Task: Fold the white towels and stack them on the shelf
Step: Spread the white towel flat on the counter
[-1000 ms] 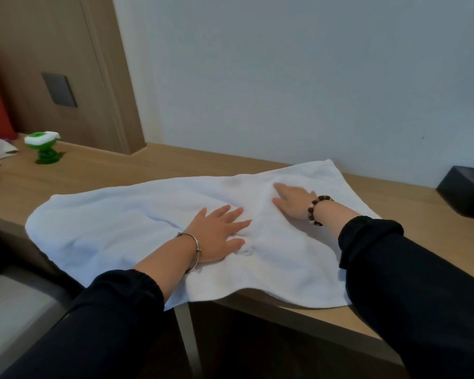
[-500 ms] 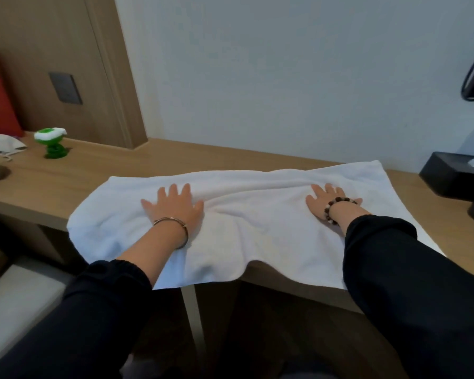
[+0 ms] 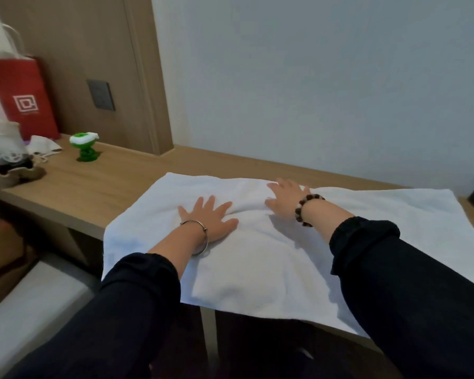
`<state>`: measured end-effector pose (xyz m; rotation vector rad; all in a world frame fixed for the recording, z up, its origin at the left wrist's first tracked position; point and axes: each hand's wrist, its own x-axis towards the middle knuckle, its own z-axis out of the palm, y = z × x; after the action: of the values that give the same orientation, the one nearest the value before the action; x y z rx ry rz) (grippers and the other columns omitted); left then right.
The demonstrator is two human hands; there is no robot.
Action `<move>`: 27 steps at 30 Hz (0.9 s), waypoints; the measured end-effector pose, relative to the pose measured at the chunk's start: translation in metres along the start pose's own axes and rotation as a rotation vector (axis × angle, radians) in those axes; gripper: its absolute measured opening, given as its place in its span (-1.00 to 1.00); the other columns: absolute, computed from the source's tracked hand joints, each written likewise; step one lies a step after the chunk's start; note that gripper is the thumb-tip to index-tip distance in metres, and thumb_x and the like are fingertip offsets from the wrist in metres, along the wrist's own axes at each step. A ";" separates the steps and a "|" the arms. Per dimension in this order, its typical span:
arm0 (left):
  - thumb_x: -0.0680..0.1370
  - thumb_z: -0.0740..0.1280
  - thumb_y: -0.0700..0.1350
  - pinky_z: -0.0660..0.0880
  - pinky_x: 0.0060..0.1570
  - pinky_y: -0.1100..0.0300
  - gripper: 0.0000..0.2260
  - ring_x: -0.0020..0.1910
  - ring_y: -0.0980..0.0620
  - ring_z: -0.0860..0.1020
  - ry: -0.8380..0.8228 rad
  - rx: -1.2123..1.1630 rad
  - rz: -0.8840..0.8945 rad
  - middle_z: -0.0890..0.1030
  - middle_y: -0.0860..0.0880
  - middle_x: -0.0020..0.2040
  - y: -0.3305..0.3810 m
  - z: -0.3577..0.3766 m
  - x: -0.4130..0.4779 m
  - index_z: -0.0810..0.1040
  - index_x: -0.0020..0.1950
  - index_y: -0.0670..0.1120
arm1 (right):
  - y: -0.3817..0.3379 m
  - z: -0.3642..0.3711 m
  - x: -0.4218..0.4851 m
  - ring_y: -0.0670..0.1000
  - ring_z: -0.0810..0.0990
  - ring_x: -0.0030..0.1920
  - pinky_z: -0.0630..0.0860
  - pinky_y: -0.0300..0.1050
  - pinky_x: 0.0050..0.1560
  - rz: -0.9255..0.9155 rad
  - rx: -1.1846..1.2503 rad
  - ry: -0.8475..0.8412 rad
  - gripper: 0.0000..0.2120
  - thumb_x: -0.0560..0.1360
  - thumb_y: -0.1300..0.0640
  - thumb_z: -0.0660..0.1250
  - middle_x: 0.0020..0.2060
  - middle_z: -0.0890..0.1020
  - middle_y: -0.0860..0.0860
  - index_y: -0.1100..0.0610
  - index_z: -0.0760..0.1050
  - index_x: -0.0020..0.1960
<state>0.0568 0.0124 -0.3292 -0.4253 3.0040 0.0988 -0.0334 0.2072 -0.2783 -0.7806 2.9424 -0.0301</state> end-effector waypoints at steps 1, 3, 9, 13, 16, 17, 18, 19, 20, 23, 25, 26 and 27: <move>0.49 -0.06 0.40 -0.19 0.34 -0.37 -0.43 0.54 -0.02 -0.17 -0.003 0.001 0.023 -0.15 0.11 0.56 0.001 0.000 0.007 -0.09 0.48 0.36 | -0.004 0.009 0.005 0.09 0.01 0.52 0.04 0.31 0.40 -0.005 0.011 -0.054 -0.43 0.58 -0.18 -0.01 0.54 0.03 -0.01 -0.04 0.01 0.54; 0.49 -0.04 0.40 -0.20 0.35 -0.35 -0.42 0.53 -0.01 -0.17 -0.011 0.001 0.069 -0.15 0.11 0.56 0.004 -0.002 0.020 -0.08 0.48 0.35 | -0.003 0.031 0.010 0.07 -0.06 0.53 -0.05 0.35 0.40 0.033 0.021 -0.094 -0.41 0.56 -0.27 -0.08 0.55 -0.04 -0.05 -0.12 -0.05 0.54; 0.52 0.03 0.35 -0.18 0.40 -0.26 -0.39 0.54 0.02 -0.14 0.004 -0.072 0.117 -0.09 0.11 0.57 -0.001 -0.008 0.037 -0.06 0.52 0.24 | 0.013 0.048 0.011 0.05 -0.11 0.54 -0.16 0.33 0.42 0.097 0.001 0.001 -0.40 0.53 -0.31 -0.15 0.56 -0.09 -0.06 -0.17 -0.07 0.53; 0.57 -0.11 0.29 -0.18 0.42 -0.24 -0.44 0.54 0.00 -0.15 0.038 -0.016 -0.064 -0.14 0.11 0.56 -0.047 -0.009 0.034 -0.08 0.54 0.18 | 0.006 0.038 0.014 0.09 -0.18 0.54 -0.19 0.34 0.43 0.208 0.016 -0.112 -0.39 0.54 -0.27 -0.14 0.55 -0.18 -0.01 -0.15 -0.15 0.54; 0.57 -0.16 0.30 -0.17 0.42 -0.24 -0.45 0.54 0.00 -0.16 0.028 -0.014 -0.209 -0.18 0.11 0.56 -0.087 -0.009 0.028 -0.12 0.54 0.19 | -0.013 0.027 0.021 0.16 -0.12 0.53 -0.18 0.34 0.43 0.340 -0.046 -0.174 -0.39 0.55 -0.15 -0.09 0.55 -0.13 0.07 -0.05 -0.12 0.55; 0.56 -0.16 0.30 -0.17 0.41 -0.25 -0.45 0.54 0.00 -0.17 0.024 -0.005 -0.226 -0.18 0.11 0.56 -0.096 -0.009 0.026 -0.13 0.53 0.19 | -0.021 0.023 0.025 0.17 -0.06 0.53 -0.15 0.33 0.43 0.330 -0.067 -0.165 -0.41 0.56 -0.10 -0.06 0.55 -0.07 0.09 0.01 -0.07 0.55; 0.56 -0.17 0.31 -0.17 0.41 -0.25 -0.44 0.54 0.00 -0.17 0.020 0.004 -0.227 -0.19 0.11 0.56 -0.101 -0.008 0.025 -0.14 0.53 0.20 | -0.030 0.022 0.028 0.17 -0.01 0.52 -0.09 0.32 0.44 0.267 -0.072 -0.139 -0.43 0.57 -0.06 -0.04 0.54 -0.01 0.10 0.05 -0.02 0.54; 0.55 -0.17 0.32 -0.18 0.40 -0.26 -0.44 0.54 -0.01 -0.18 0.017 0.009 -0.221 -0.19 0.11 0.56 -0.103 -0.007 0.025 -0.15 0.53 0.21 | -0.040 0.023 0.033 0.16 0.02 0.51 -0.04 0.31 0.44 0.163 -0.056 -0.107 -0.46 0.58 -0.04 -0.03 0.53 0.03 0.10 0.07 0.01 0.53; 0.55 -0.17 0.32 -0.18 0.40 -0.27 -0.44 0.54 -0.01 -0.18 0.017 0.010 -0.216 -0.20 0.10 0.56 -0.103 -0.007 0.024 -0.15 0.53 0.22 | -0.050 0.025 0.037 0.14 0.02 0.51 -0.01 0.29 0.43 0.047 -0.030 -0.094 -0.47 0.60 -0.06 -0.03 0.53 0.03 0.08 0.07 0.01 0.52; 0.54 -0.17 0.33 -0.17 0.41 -0.27 -0.43 0.53 -0.01 -0.19 0.029 0.002 -0.219 -0.20 0.10 0.56 -0.100 -0.005 0.025 -0.17 0.52 0.22 | -0.069 0.036 0.050 0.10 -0.14 0.54 -0.12 0.28 0.44 -0.100 0.013 -0.131 -0.40 0.59 -0.25 -0.15 0.55 -0.14 0.01 -0.05 -0.12 0.55; 0.54 -0.17 0.32 -0.18 0.41 -0.26 -0.43 0.53 -0.01 -0.20 0.035 0.002 -0.217 -0.21 0.09 0.56 -0.100 -0.005 0.025 -0.18 0.53 0.21 | -0.069 0.038 0.061 0.07 -0.21 0.54 -0.17 0.31 0.43 -0.030 0.029 -0.126 -0.39 0.56 -0.31 -0.21 0.55 -0.21 -0.04 -0.13 -0.19 0.55; 0.54 -0.17 0.32 -0.18 0.41 -0.26 -0.43 0.53 -0.01 -0.20 0.037 0.000 -0.216 -0.21 0.09 0.56 -0.101 -0.005 0.024 -0.18 0.53 0.21 | -0.066 0.036 0.068 0.07 -0.22 0.54 -0.15 0.32 0.43 0.022 0.031 -0.129 -0.39 0.55 -0.32 -0.22 0.54 -0.23 -0.04 -0.15 -0.21 0.54; 0.54 -0.17 0.32 -0.19 0.42 -0.25 -0.43 0.53 -0.02 -0.21 0.040 -0.002 -0.218 -0.21 0.09 0.56 -0.100 -0.005 0.024 -0.17 0.53 0.20 | -0.066 0.032 0.075 0.08 -0.21 0.54 -0.12 0.32 0.43 0.079 0.023 -0.148 -0.38 0.55 -0.33 -0.21 0.54 -0.24 -0.04 -0.14 -0.22 0.54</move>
<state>0.0616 -0.0907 -0.3319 -0.7596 2.9725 0.0762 -0.0620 0.1128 -0.3135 -0.6335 2.8247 -0.0004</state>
